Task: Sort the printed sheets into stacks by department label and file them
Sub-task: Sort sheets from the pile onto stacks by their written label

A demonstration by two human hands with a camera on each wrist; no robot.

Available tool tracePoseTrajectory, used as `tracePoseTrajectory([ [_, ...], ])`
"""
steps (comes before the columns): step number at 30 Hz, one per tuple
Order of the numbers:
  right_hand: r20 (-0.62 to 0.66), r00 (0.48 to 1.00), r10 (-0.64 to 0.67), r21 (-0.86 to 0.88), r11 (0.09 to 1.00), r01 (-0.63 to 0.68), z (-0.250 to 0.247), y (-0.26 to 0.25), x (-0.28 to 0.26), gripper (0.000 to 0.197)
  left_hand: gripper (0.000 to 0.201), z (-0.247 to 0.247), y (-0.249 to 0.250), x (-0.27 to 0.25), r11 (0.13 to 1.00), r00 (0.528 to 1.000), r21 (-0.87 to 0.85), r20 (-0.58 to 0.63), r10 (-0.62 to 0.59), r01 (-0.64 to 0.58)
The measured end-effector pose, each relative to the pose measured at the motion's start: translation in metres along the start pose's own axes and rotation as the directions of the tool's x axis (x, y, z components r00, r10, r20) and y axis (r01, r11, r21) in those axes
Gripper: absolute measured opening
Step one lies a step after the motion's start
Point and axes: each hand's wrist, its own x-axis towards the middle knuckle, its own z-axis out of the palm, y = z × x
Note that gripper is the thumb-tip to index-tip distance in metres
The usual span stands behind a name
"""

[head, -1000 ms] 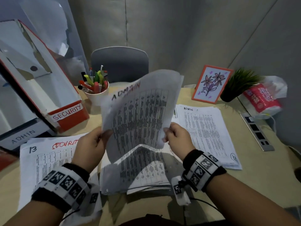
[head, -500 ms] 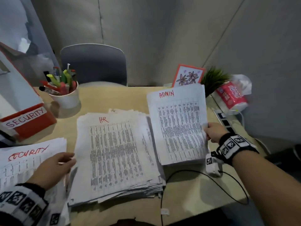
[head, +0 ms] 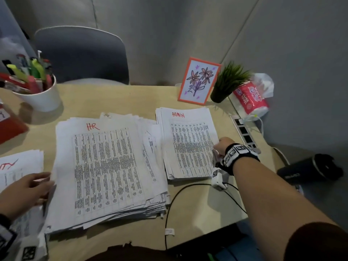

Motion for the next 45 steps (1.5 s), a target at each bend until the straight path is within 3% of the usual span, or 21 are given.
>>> tracePoseTrajectory([
  [4, -0.093, 0.994, -0.059, 0.081, 0.995, 0.066, 0.003, -0.012, -0.028, 0.026, 0.029, -0.003, -0.017, 0.023, 0.999, 0.999, -0.024, -0.004, -0.044, 0.044],
  [8, -0.186, 0.969, -0.165, 0.103, 0.977, 0.186, 0.004, -0.025, -0.045, 0.048, 0.02, 0.011, 0.033, -0.031, 1.0, 1.0, 0.016, 0.012, 0.024, -0.024],
  [11, -0.177, 0.931, -0.32, 0.089, 0.936, 0.339, 0.012, -0.051, -0.072, 0.032, 0.011, 0.014, 0.042, -0.044, 0.997, 0.997, 0.042, -0.029, 0.07, -0.068],
  [14, -0.11, 0.903, -0.415, 0.127, 0.895, 0.427, 0.037, -0.081, -0.099, 0.012, 0.017, 0.014, 0.046, -0.047, 0.996, 0.995, 0.005, -0.045, 0.093, -0.093],
  [17, 0.038, 0.901, -0.432, 0.212, 0.885, 0.416, 0.074, -0.106, -0.119, 0.012, 0.025, 0.012, 0.046, -0.046, 0.995, 0.993, -0.032, -0.073, 0.093, -0.096],
  [21, 0.128, 0.891, -0.436, 0.19, 0.893, 0.409, 0.118, -0.125, -0.128, 0.025, 0.008, 0.013, 0.046, -0.051, 0.991, 0.986, 0.011, -0.094, 0.136, -0.136],
  [26, 0.111, 0.906, -0.408, 0.211, 0.901, 0.38, 0.141, -0.14, -0.141, 0.041, 0.014, 0.017, 0.047, -0.06, 0.987, 0.979, 0.108, -0.151, 0.138, -0.123],
  [31, 0.054, 0.916, -0.398, 0.229, 0.897, 0.377, 0.152, -0.145, -0.155, 0.05, 0.025, 0.02, 0.047, -0.067, 0.983, 0.985, 0.146, -0.119, 0.125, -0.108],
  [33, 0.023, 0.925, -0.378, 0.26, 0.896, 0.36, 0.153, -0.141, -0.153, 0.049, 0.037, 0.02, 0.049, -0.069, 0.982, 0.986, 0.159, -0.117, 0.123, -0.103],
  [35, 0.056, 0.927, -0.37, 0.277, 0.898, 0.342, 0.153, -0.14, -0.151, 0.027, 0.044, 0.02, 0.053, -0.071, 0.984, 0.985, 0.149, -0.132, 0.112, -0.092],
  [36, 0.075, 0.929, -0.363, 0.29, 0.899, 0.328, 0.151, -0.138, -0.151, 0.032, 0.046, 0.021, 0.056, -0.073, 0.987, 0.984, 0.132, -0.143, 0.106, -0.087],
  [37, 0.084, 0.936, -0.341, 0.301, 0.904, 0.302, 0.149, -0.138, -0.152, 0.05, 0.046, 0.022, 0.057, -0.073, 0.99, 0.982, 0.109, -0.156, 0.103, -0.086],
  [38, 0.11, 0.939, -0.326, 0.307, 0.91, 0.28, 0.148, -0.138, -0.152, 0.053, 0.042, 0.024, 0.059, -0.075, 0.992, 0.978, 0.082, -0.177, 0.107, -0.094],
  [40, 0.125, 0.935, -0.333, 0.298, 0.911, 0.285, 0.147, -0.138, -0.154, 0.038, 0.03, 0.029, 0.061, -0.079, 0.993, 0.971, 0.051, -0.209, 0.117, -0.109],
  [43, 0.094, 0.948, -0.303, 0.389, 0.888, 0.245, 0.146, -0.136, -0.154, 0.053, 0.017, 0.031, 0.06, -0.079, 0.992, 0.966, 0.047, -0.227, 0.126, -0.118],
  [45, 0.046, 0.96, -0.276, 0.417, 0.878, 0.233, 0.145, -0.132, -0.149, 0.046, 0.018, 0.029, 0.059, -0.076, 0.995, 0.965, 0.005, -0.243, 0.101, -0.103],
])
